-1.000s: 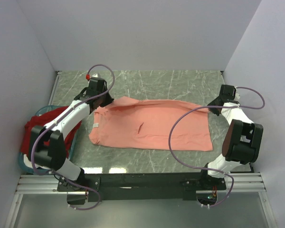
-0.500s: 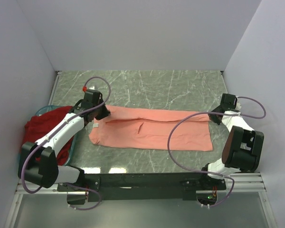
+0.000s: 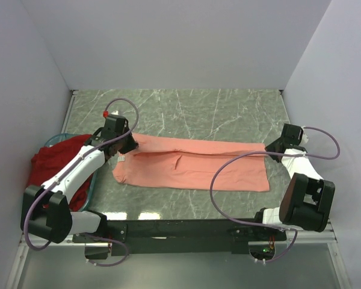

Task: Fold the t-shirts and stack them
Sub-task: Fold the tshirt

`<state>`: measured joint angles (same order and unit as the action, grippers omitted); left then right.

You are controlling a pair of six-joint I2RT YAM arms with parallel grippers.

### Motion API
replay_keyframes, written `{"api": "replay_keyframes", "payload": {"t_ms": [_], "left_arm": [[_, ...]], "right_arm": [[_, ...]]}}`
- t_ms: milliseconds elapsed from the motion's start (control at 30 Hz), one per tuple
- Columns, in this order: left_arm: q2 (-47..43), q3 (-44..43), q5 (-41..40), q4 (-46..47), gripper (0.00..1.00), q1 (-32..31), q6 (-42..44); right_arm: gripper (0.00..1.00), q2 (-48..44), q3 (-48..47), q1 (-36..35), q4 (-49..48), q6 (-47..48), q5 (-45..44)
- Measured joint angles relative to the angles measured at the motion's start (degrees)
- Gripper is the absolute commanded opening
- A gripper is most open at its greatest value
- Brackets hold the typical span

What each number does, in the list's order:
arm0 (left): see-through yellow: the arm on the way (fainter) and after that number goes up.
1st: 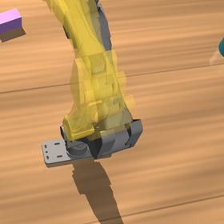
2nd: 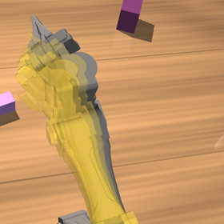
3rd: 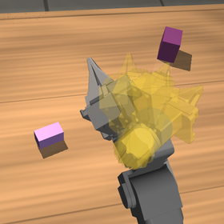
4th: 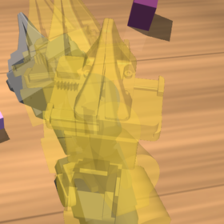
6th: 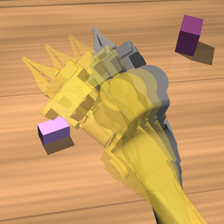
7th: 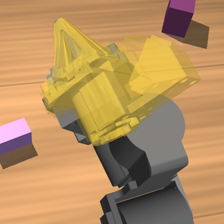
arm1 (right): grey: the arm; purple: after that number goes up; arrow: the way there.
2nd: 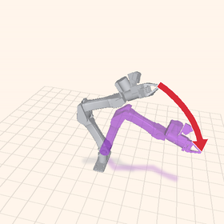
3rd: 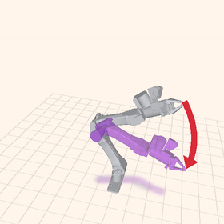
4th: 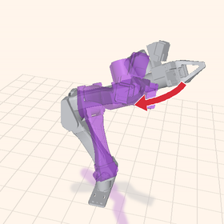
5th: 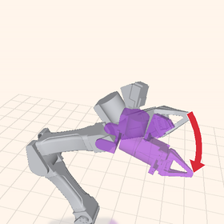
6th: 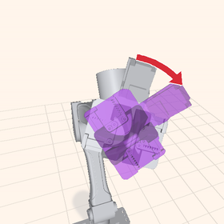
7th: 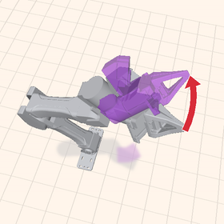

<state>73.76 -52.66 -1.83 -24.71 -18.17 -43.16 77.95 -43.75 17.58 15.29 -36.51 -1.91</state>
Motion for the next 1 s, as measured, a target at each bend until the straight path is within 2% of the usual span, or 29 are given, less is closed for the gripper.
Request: {"api": "replay_keyframes", "payload": {"t_ms": [800, 833, 933, 967, 1000], "left_arm": [[-3.15, 4.35, 0.50, 0.39, 0.00, 0.74, -0.04], [-3.28, 4.81, 0.63, 0.70, 0.00, 0.74, -0.09], [-3.93, 6.45, 1.64, 1.49, 0.00, 0.79, -0.33], [-4.13, 7.08, 2.08, 1.73, 0.00, 0.81, -0.57], [-4.20, 7.50, 2.38, 1.81, 0.00, 0.85, -0.66]], "right_arm": [[0.01, -5.88, 8.15, 1.99, -1.20, 0.04, 1.99], [0.02, -5.88, 8.15, 2.29, -1.22, 0.00, 2.43], [0.16, -5.88, 8.15, 2.99, -1.31, -0.15, 3.41], [0.30, -5.88, 8.15, 3.15, -1.33, -0.11, 3.63], [0.36, -5.88, 8.15, 3.28, -1.31, -0.28, 3.82]]}}
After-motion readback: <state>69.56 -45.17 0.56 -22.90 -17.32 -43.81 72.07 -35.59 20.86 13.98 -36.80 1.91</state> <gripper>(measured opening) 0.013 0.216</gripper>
